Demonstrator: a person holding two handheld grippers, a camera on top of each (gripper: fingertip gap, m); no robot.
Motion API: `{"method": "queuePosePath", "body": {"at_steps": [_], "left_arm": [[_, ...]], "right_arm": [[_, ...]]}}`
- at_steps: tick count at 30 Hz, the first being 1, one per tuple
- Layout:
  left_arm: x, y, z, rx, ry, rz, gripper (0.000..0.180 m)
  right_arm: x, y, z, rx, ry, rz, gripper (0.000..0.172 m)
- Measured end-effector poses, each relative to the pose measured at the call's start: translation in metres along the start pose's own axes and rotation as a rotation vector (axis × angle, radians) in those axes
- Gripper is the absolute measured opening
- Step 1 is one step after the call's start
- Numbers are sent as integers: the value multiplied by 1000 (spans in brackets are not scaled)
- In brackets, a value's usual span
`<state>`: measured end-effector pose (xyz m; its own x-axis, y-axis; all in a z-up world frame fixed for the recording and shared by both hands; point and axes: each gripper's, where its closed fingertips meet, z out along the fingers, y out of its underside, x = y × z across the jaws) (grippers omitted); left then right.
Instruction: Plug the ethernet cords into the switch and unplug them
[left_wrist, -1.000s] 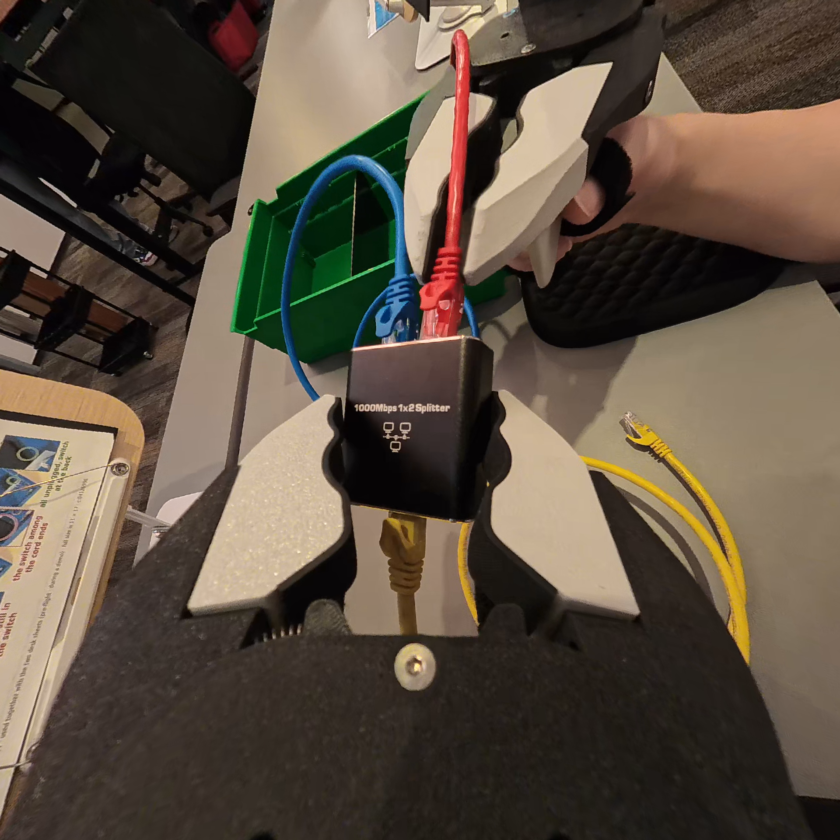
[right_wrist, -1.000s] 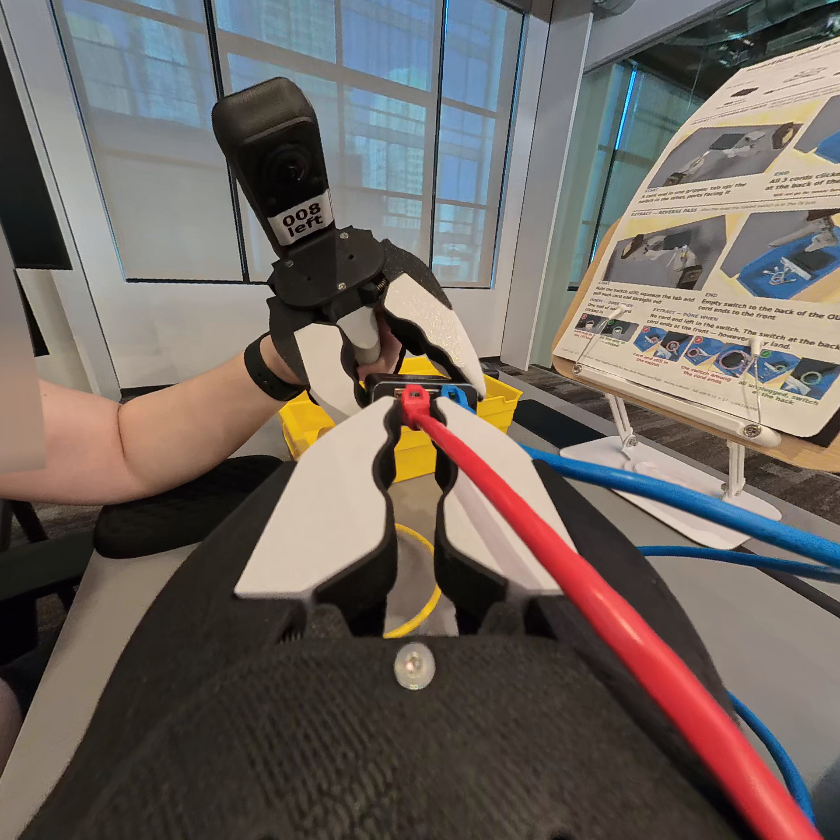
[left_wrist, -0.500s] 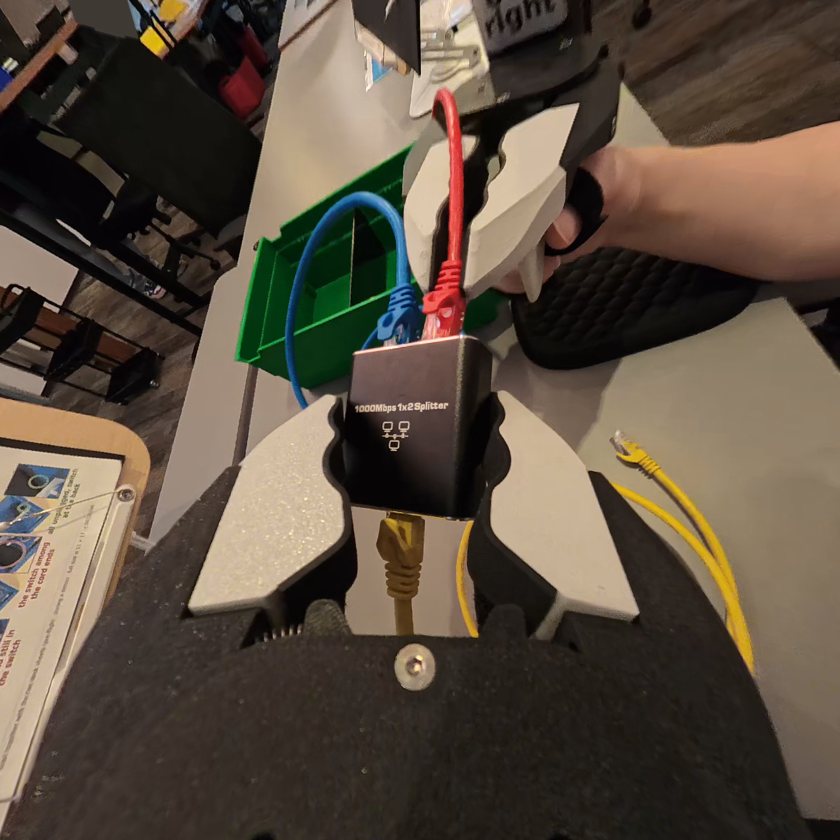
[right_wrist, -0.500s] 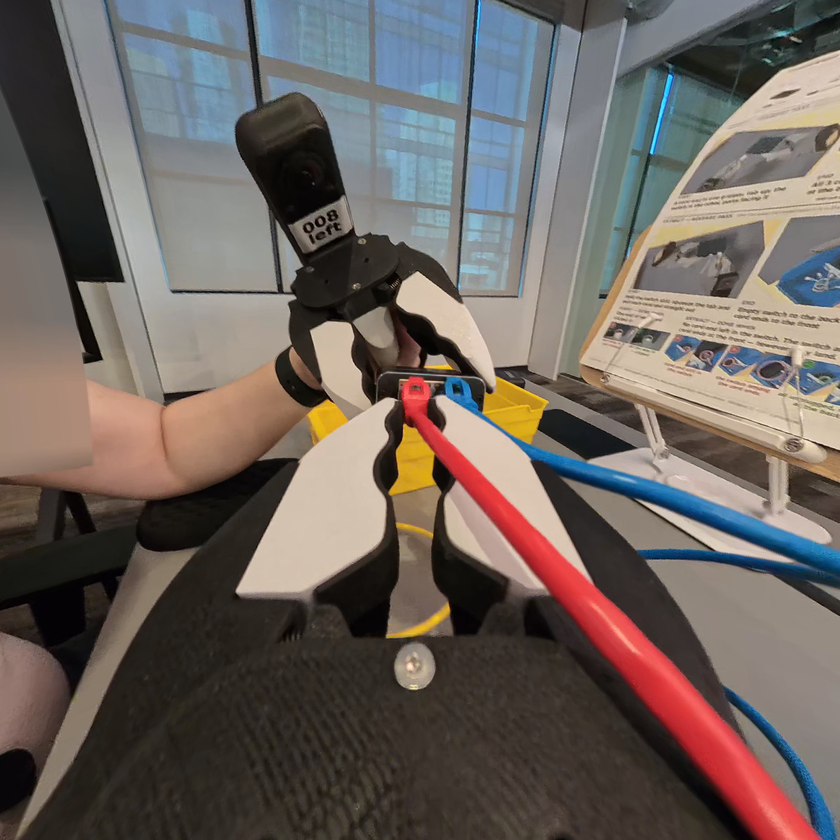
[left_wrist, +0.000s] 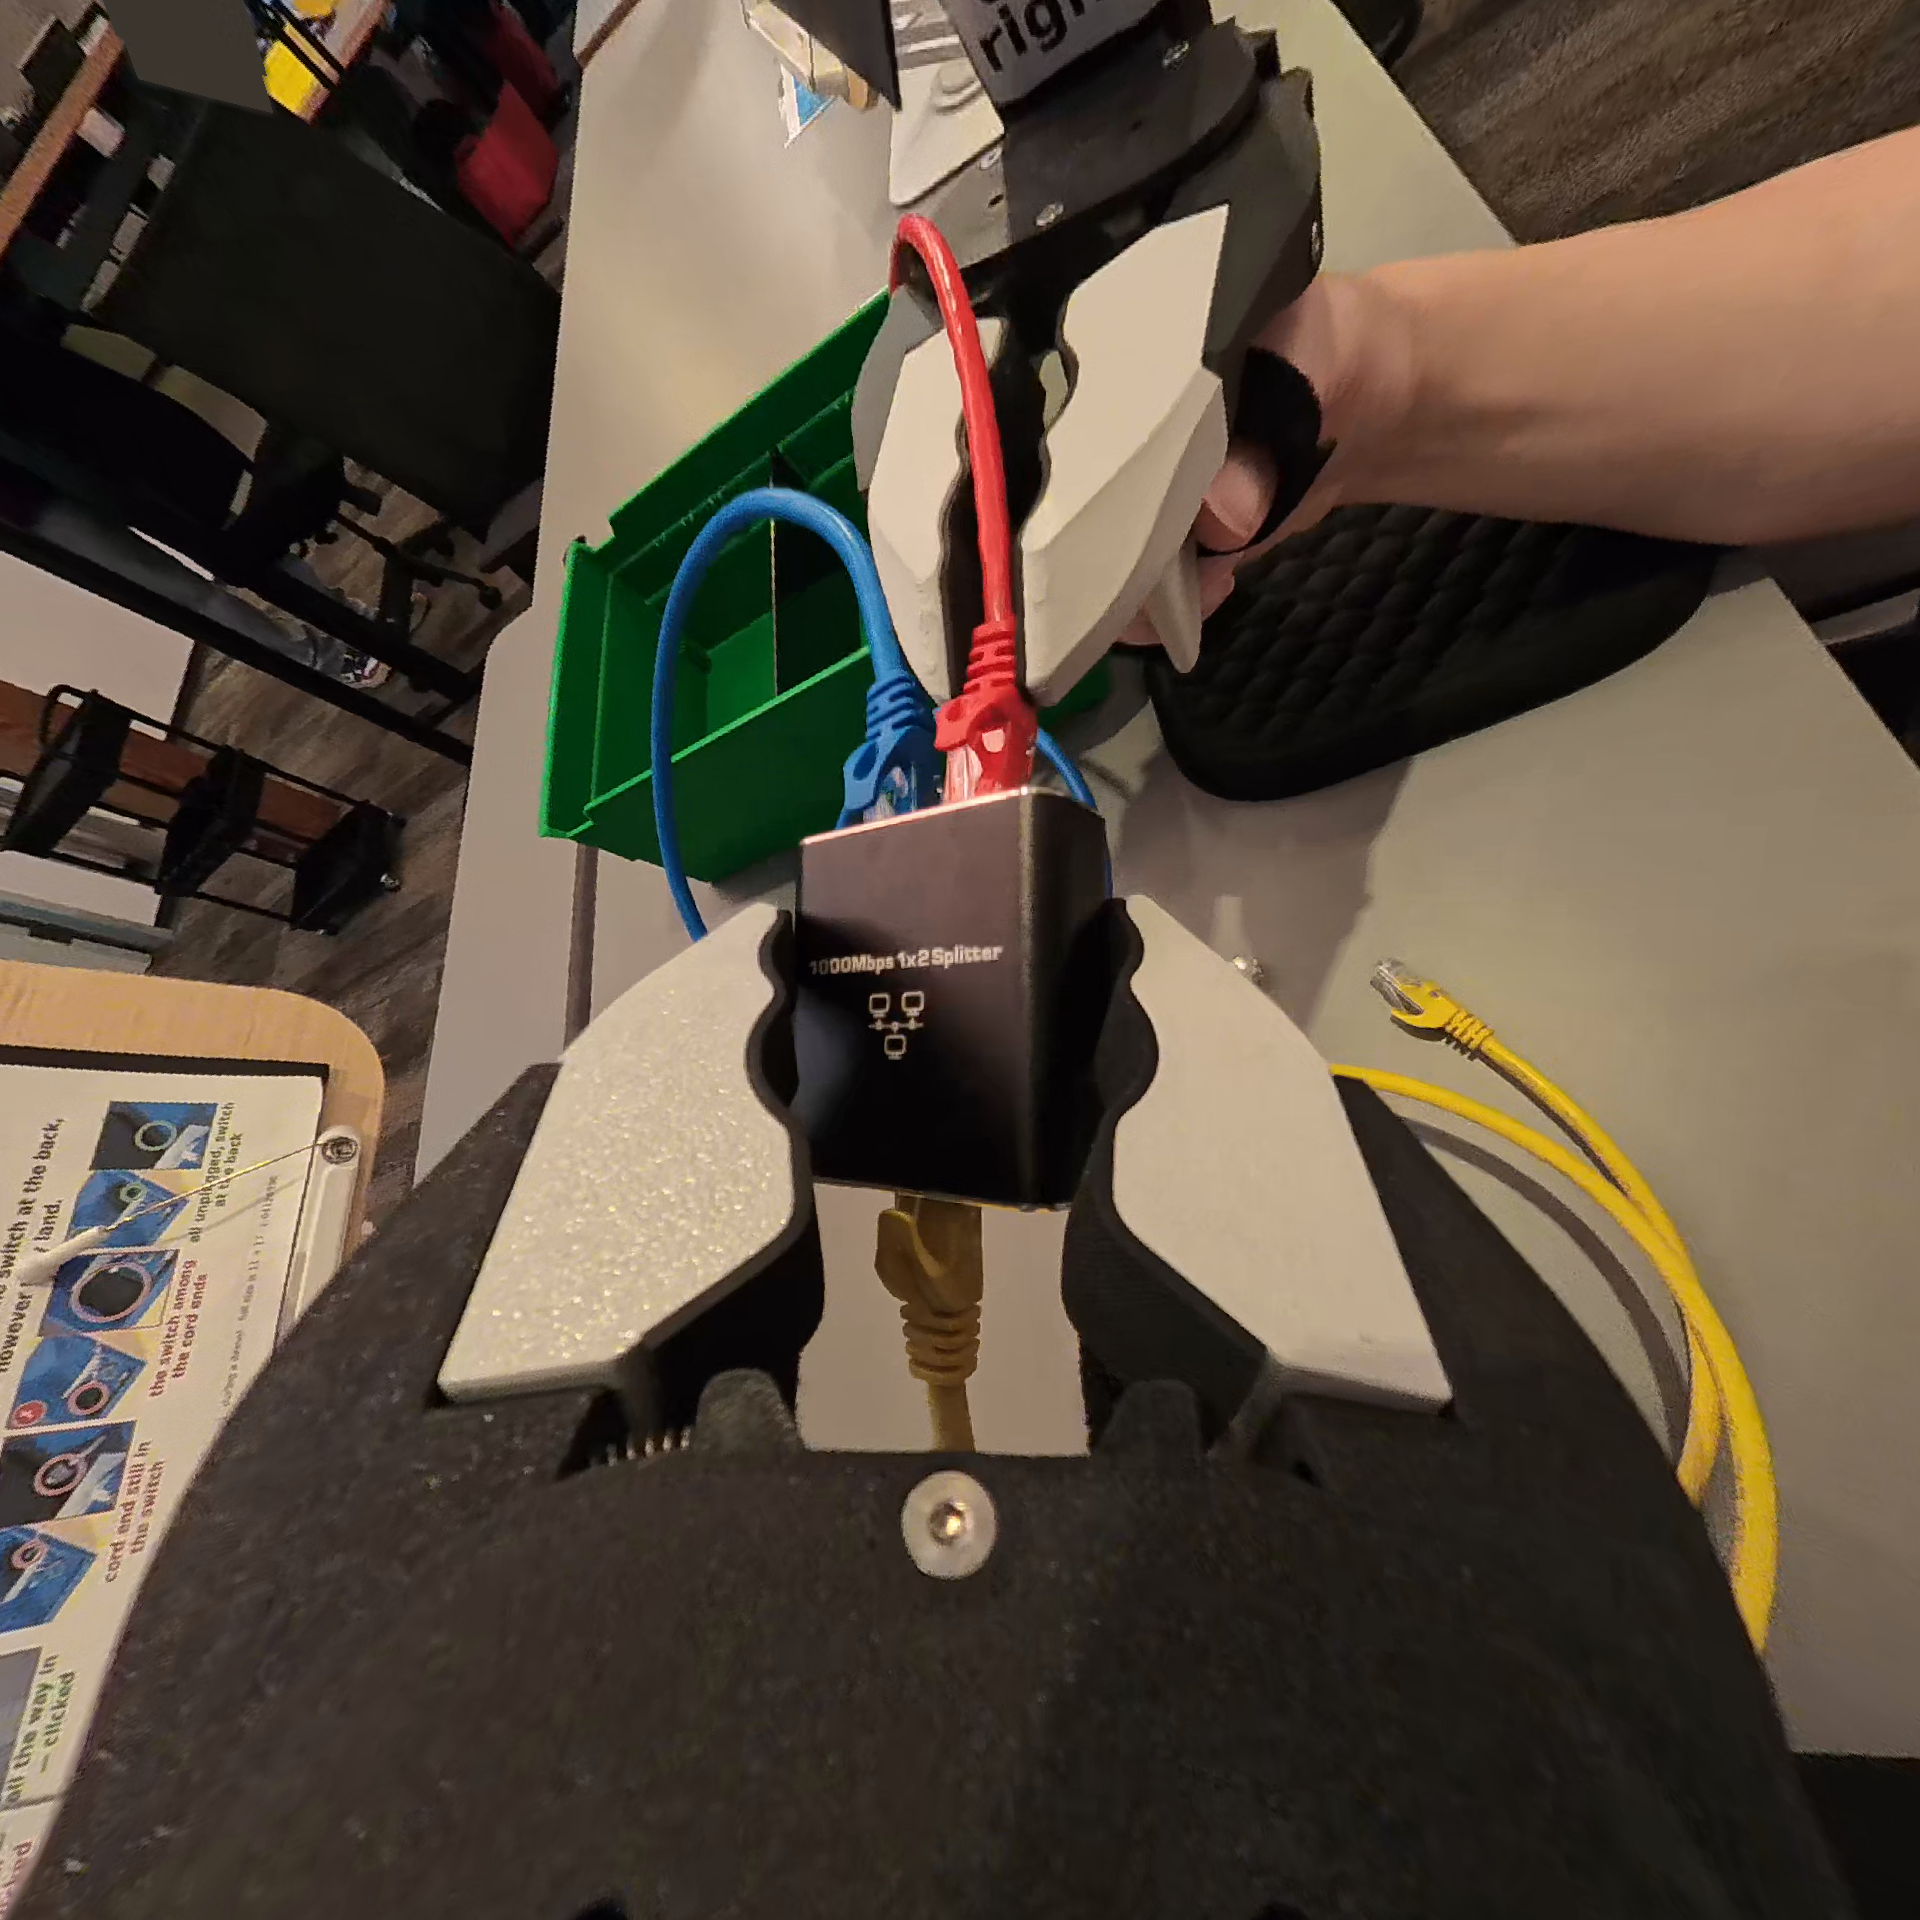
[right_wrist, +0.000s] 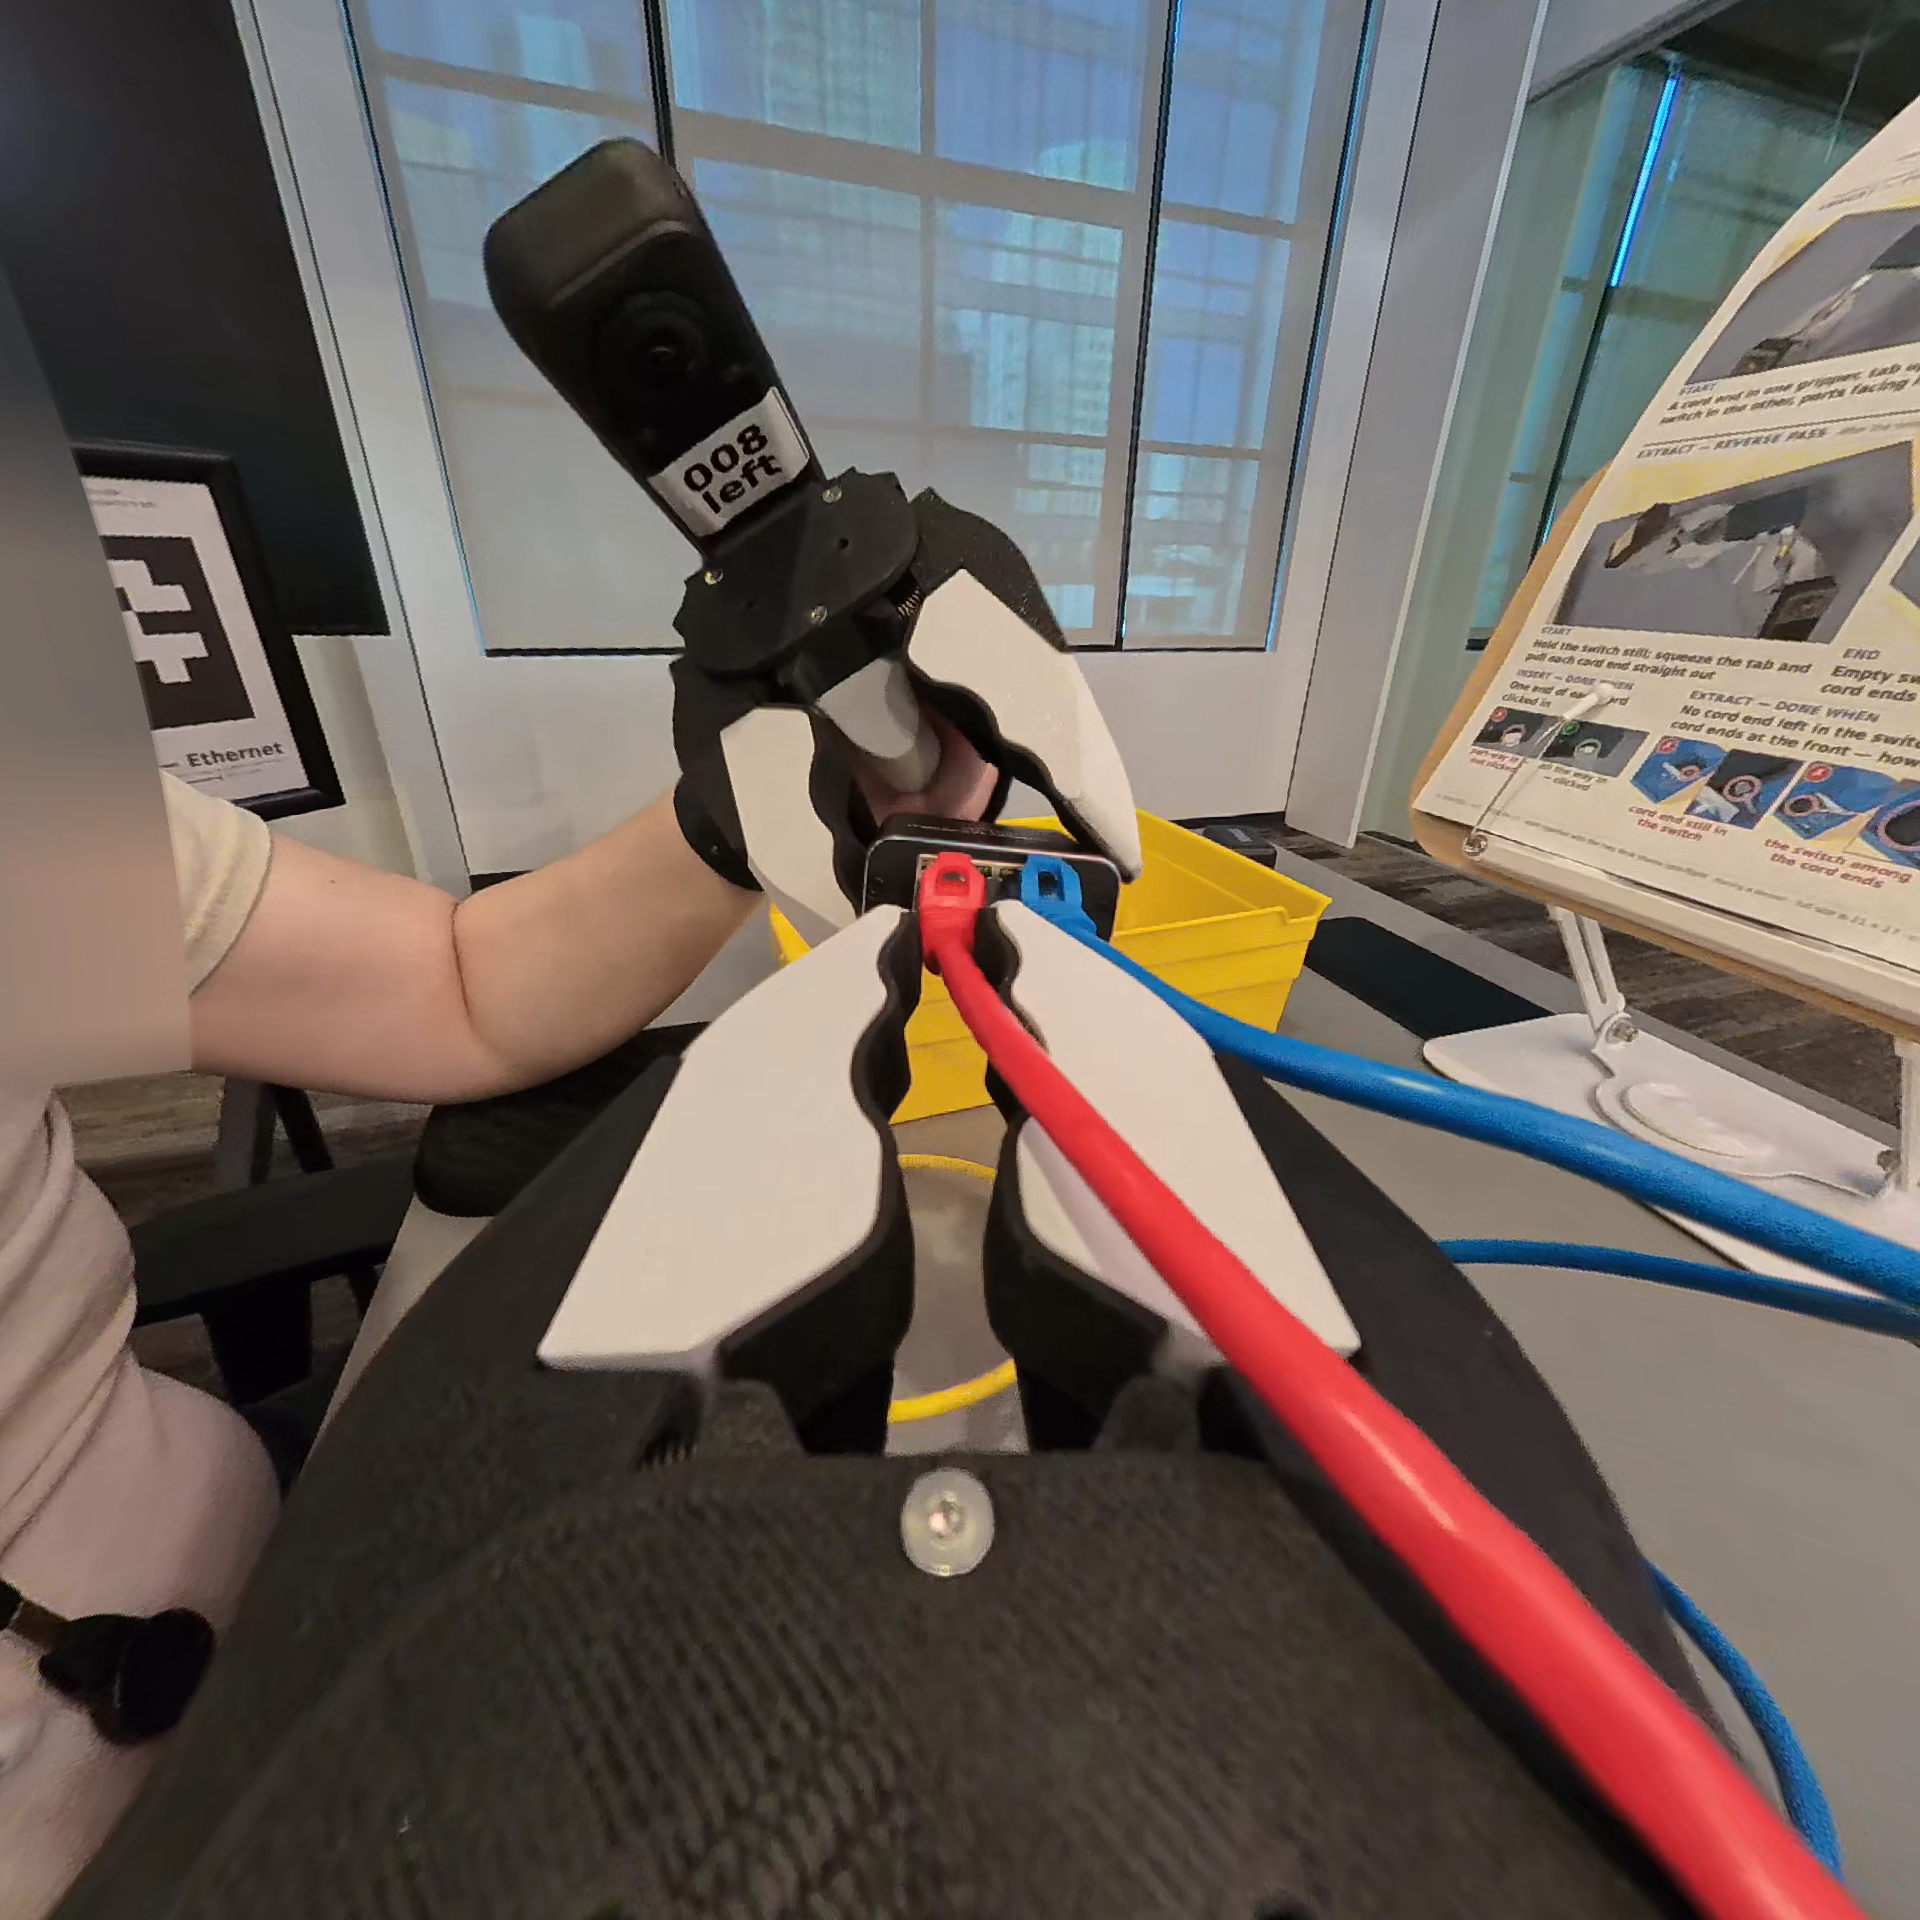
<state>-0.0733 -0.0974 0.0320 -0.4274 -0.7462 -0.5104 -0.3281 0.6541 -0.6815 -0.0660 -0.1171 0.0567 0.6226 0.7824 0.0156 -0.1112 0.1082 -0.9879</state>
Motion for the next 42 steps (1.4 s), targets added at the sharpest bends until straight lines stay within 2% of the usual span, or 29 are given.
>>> {"method": "queuePosePath", "body": {"at_steps": [4, 9, 13, 16, 19, 21, 25, 32, 37, 42], "left_arm": [[1, -3, 1, 6, -4, 8, 54], [2, 8, 9, -70, -12, 26, 51], [-7, 2, 9, -14, -51, 4, 52], [-15, 3, 6, -48, -142, 77, 50], [-22, -7, -1, -54, -304, 252, 32], [-25, -17, -6, -51, -421, 369, 27], [-29, -21, -5, -41, -448, 337, 25], [-39, -13, -1, -140, -592, 505, 24], [-50, -20, -3, -135, -823, 689, 25], [-55, -21, 0, -143, -876, 666, 25]], "right_arm": [[0, -1, -1, 11, -13, 19, 11], [1, 5, 2, -31, 10, 1, 11], [10, -5, 0, 60, 41, 67, 11], [14, -5, 2, 83, 55, 131, 11], [17, -15, -1, 151, 93, 152, 11], [16, -21, -3, 196, 106, 153, 11], [19, -26, -6, 226, 182, 128, 11], [22, -24, -5, 176, 298, 118, 11], [23, -28, -7, 155, 348, 51, 11], [19, -29, -5, 113, 375, -38, 11]]}}
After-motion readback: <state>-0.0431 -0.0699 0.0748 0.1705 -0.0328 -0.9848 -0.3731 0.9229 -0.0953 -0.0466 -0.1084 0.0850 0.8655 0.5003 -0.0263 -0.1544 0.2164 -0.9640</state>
